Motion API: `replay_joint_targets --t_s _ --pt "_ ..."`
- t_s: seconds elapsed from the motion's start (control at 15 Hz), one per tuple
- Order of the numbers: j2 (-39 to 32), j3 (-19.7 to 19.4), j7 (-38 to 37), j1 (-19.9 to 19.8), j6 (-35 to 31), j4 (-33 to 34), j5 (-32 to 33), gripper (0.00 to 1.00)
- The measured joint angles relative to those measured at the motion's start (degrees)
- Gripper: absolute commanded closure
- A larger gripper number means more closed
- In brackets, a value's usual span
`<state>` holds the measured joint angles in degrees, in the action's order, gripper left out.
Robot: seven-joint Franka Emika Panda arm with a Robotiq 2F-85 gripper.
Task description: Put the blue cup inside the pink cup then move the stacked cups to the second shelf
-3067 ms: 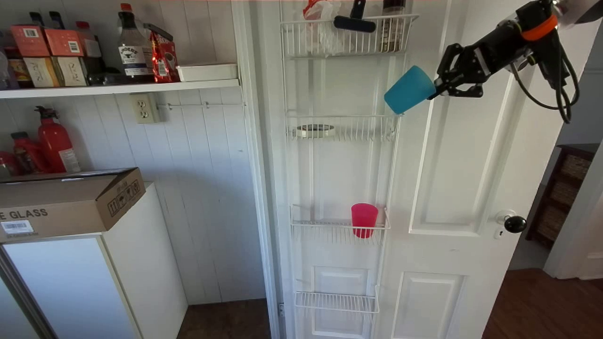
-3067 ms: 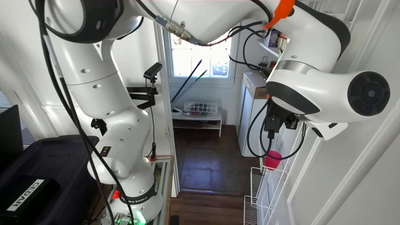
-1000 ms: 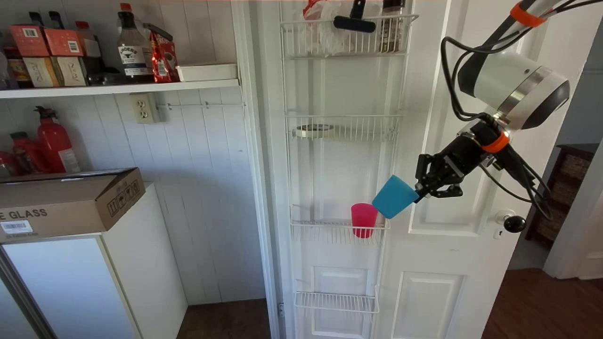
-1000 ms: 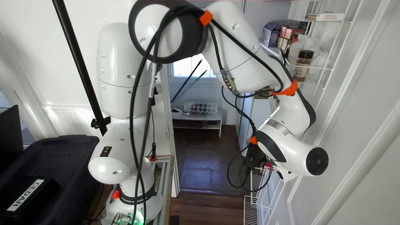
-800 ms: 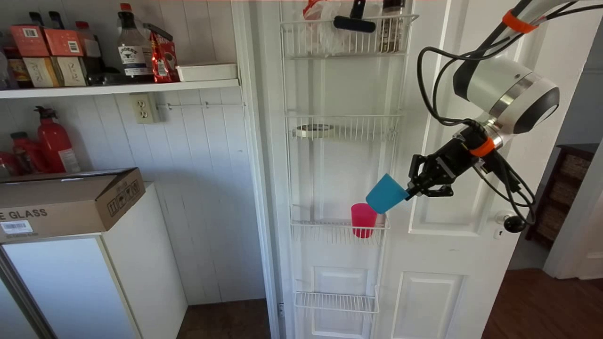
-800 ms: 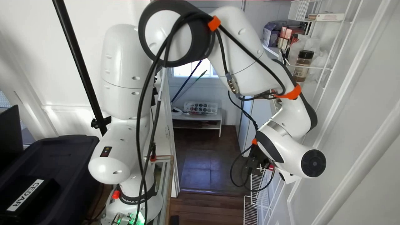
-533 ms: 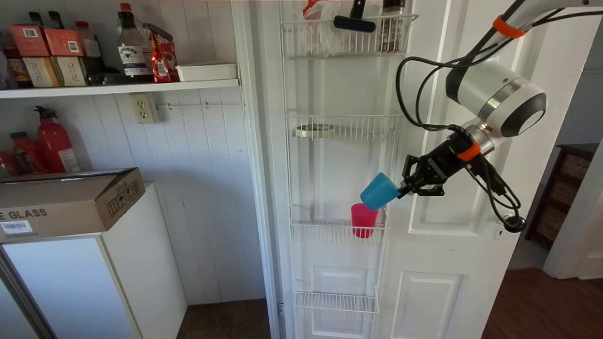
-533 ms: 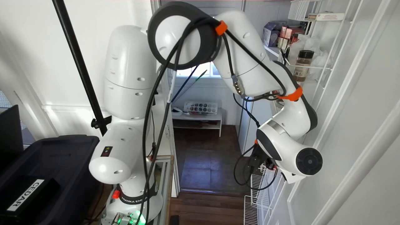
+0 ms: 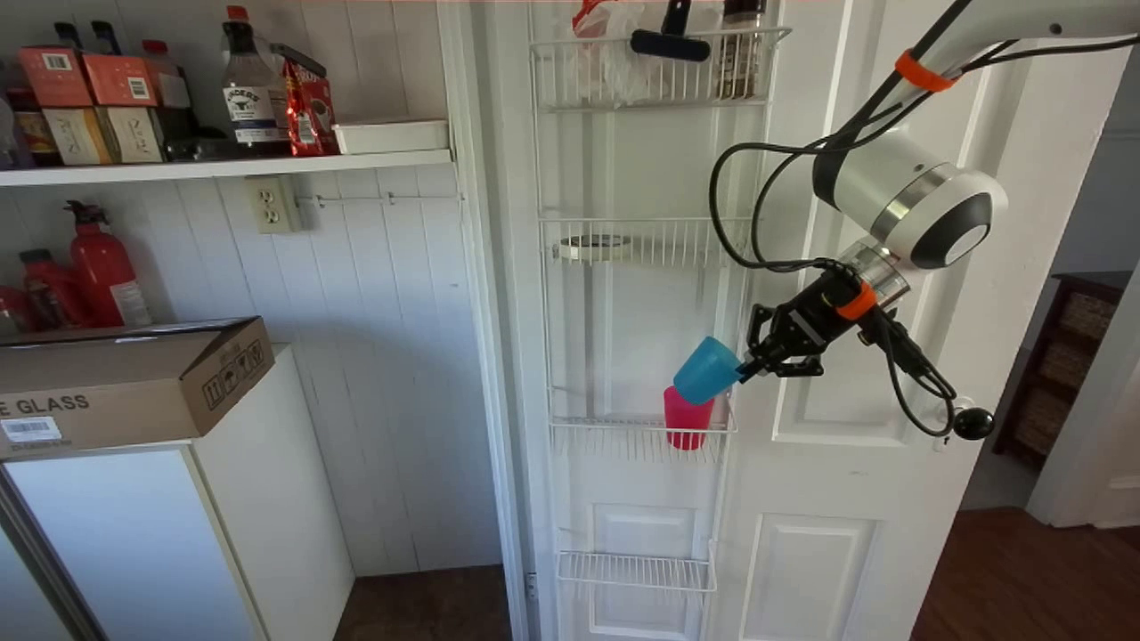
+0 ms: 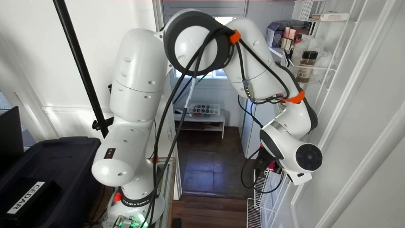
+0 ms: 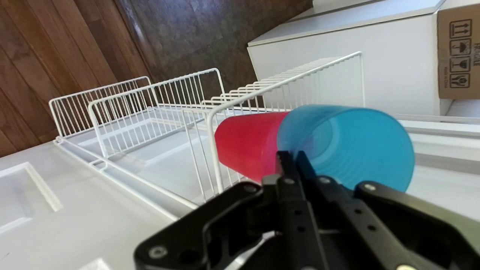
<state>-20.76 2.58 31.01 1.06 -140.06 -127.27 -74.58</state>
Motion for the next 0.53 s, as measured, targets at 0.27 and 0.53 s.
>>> replay_joint_targets --t_s 0.27,0.53 --pt "-1.4 0.5 0.0 0.6 -2.7 1.3 0.0 0.99" --pt "-3.0 0.6 -0.1 1.2 -4.3 2.3 0.6 0.99"
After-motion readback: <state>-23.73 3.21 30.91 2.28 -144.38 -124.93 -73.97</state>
